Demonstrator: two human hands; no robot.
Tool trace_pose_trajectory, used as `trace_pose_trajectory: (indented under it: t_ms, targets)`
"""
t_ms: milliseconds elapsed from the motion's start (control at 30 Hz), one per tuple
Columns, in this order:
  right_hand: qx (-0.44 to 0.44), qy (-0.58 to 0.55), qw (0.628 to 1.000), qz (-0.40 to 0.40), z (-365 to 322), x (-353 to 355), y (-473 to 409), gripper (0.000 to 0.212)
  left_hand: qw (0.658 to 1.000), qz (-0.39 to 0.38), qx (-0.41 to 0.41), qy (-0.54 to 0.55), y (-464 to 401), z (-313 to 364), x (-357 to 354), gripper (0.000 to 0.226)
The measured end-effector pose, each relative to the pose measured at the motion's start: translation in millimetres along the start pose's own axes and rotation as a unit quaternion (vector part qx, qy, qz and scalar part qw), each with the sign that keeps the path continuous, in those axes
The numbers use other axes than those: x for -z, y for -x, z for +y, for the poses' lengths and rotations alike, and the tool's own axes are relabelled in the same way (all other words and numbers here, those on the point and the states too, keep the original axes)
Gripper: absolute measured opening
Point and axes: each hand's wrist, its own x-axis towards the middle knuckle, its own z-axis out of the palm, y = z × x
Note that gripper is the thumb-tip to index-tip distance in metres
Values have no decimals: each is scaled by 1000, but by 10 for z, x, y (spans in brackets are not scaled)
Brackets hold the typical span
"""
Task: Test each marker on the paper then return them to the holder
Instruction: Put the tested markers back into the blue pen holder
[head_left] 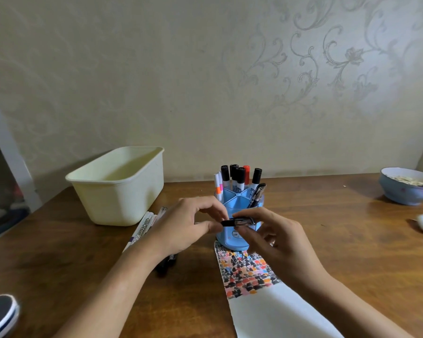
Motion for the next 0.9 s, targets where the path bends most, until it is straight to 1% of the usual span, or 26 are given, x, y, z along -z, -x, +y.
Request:
trace_pose_trajectory:
  t_ms: [67, 167, 267, 367, 500, 667, 767, 900]
  targets:
    - [-6, -40, 999, 27, -23, 43, -19, 16, 1000, 8, -18, 11, 0, -13, 10, 22]
    - [2, -92, 991, 95, -66, 165, -67, 15, 999, 45, -28, 9, -3, -54, 40, 25]
    - [23, -84, 983, 162, -65, 271, -109, 14, 996, 76, -35, -39, -5, -107, 43, 30]
    - [22, -65, 976, 206, -48, 301, -133, 13, 994, 66, -38, -76, -12, -150, 34, 33]
    - [35, -12, 976, 217, -25, 295, -182, 12, 995, 62, -30, -74, -13, -137, 42, 32]
    - [85, 28, 967, 239, -52, 299, -255, 33, 996, 57, -17, -67, -5, -127, 55, 29]
    - [90, 78, 964, 237, -63, 301, -292, 34, 996, 50, -15, -68, 1, -121, 69, 30]
    - [92, 126, 966, 208, -69, 243, -286, 32, 997, 43, -15, -60, 2, -127, 75, 32]
